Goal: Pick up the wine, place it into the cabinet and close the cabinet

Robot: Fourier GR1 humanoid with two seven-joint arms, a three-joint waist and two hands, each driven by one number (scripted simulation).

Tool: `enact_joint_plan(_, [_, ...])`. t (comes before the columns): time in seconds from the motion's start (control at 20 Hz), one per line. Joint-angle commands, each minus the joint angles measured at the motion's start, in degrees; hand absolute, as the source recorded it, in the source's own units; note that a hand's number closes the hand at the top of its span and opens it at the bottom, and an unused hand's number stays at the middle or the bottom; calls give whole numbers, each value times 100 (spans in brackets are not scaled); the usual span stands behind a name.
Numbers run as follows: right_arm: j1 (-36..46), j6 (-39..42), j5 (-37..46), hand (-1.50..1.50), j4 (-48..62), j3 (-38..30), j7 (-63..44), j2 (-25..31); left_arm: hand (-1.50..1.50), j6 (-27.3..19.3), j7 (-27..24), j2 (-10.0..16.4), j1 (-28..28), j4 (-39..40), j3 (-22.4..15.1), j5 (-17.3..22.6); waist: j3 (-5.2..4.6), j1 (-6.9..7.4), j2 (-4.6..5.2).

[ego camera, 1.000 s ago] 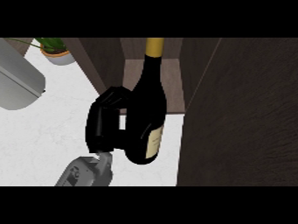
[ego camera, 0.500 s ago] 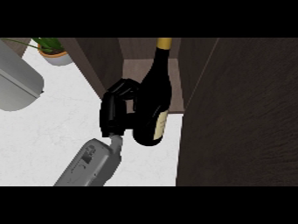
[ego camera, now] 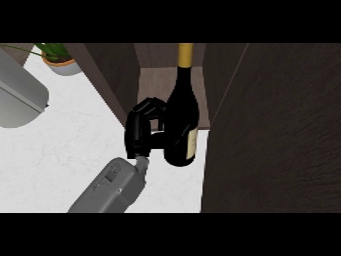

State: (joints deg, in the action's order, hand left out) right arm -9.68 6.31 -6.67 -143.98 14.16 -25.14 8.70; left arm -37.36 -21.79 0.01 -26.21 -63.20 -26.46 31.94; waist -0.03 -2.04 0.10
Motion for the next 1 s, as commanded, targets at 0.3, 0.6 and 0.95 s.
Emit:
enact_joint_plan(0.3, [-357,142,-827,-150,-1154,-152,-437,57,150,506,-782,-1,-773,1402,342,1190,-4,-78,19])
enact_joint_plan(0.6, [-124,145,-1001,-150,-957,-444,-462,29,150,229,-818,-1,-1369,1861,85,1748,0,-107,28])
enact_joint_plan(0.95, [-498,122,-724,-150,-1144,-77,-476,-178,150,611,-772,-1,-1786,2466,515,1774,2,-21,0])
